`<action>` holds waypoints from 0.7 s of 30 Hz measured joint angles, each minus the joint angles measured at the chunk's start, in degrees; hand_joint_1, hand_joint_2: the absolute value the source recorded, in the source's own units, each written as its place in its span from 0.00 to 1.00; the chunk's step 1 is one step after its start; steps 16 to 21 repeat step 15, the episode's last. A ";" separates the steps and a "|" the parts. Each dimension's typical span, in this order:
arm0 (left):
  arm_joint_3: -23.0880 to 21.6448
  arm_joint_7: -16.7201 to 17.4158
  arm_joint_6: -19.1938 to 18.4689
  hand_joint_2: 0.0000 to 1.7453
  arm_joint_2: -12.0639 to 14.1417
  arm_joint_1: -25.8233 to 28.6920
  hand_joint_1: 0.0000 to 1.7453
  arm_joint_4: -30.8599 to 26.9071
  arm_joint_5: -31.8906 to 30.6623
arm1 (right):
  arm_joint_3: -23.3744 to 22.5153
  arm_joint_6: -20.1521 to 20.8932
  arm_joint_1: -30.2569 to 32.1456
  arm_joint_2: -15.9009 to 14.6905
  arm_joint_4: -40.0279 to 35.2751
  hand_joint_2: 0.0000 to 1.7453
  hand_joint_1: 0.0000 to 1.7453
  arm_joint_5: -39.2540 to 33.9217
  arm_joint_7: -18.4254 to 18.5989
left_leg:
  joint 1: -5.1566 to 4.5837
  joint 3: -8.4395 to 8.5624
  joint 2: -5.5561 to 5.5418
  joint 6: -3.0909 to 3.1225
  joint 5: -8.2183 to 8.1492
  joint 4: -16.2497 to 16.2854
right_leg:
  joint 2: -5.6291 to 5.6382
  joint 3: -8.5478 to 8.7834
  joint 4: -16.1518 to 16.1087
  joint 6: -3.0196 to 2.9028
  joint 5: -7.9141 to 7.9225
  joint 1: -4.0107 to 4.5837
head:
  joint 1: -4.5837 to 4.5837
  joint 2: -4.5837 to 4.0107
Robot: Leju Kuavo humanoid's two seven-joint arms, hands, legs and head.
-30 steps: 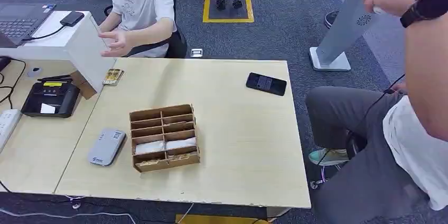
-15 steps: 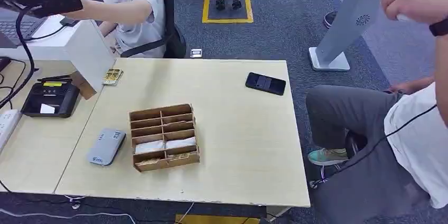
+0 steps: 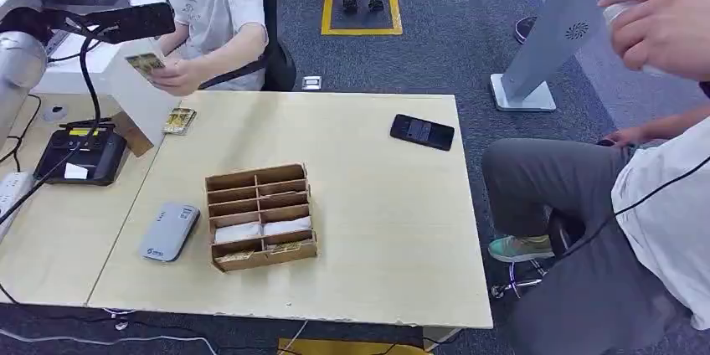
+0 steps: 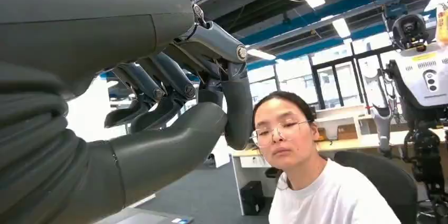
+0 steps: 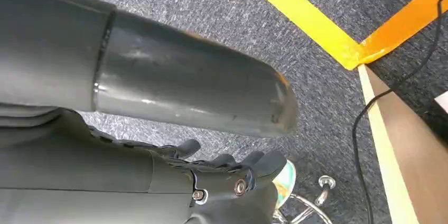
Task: Pass the card to the sensor for recognition and then transmit it.
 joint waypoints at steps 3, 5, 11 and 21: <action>0.13 -0.15 0.13 1.00 -0.20 0.01 1.00 0.15 0.39 | -0.13 0.02 -0.03 -0.11 0.00 0.00 0.00 0.07 0.07 | 0.02 0.00 0.00 0.00 0.00 -0.01 | 0.00 0.01 0.01 -0.01 0.00 0.01 | 0.02 0.00; 0.68 -0.26 0.18 1.00 -0.15 0.01 1.00 0.24 1.03 | -0.15 0.07 -0.03 -0.20 0.00 0.00 0.00 0.18 0.13 | 0.04 -0.01 0.01 -0.01 0.00 -0.02 | 0.01 0.01 0.02 -0.01 0.00 0.02 | 0.02 0.00; 3.41 -1.40 0.20 1.00 2.36 1.71 0.17 0.24 3.56 | -0.15 0.15 -0.28 -0.20 0.00 0.00 0.00 1.03 0.00 | 0.04 0.01 0.04 -0.01 0.01 -0.03 | 0.05 -0.01 0.04 -0.02 -0.02 0.03 | 0.00 0.00; 4.81 -0.83 2.04 1.00 3.45 4.17 0.00 0.24 3.03 | -0.15 0.17 -0.58 -0.20 0.00 0.00 0.00 1.25 0.09 | 0.03 0.00 -0.03 -0.02 0.01 -0.04 | 0.00 0.00 0.03 -0.02 -0.03 0.03 | 0.02 0.00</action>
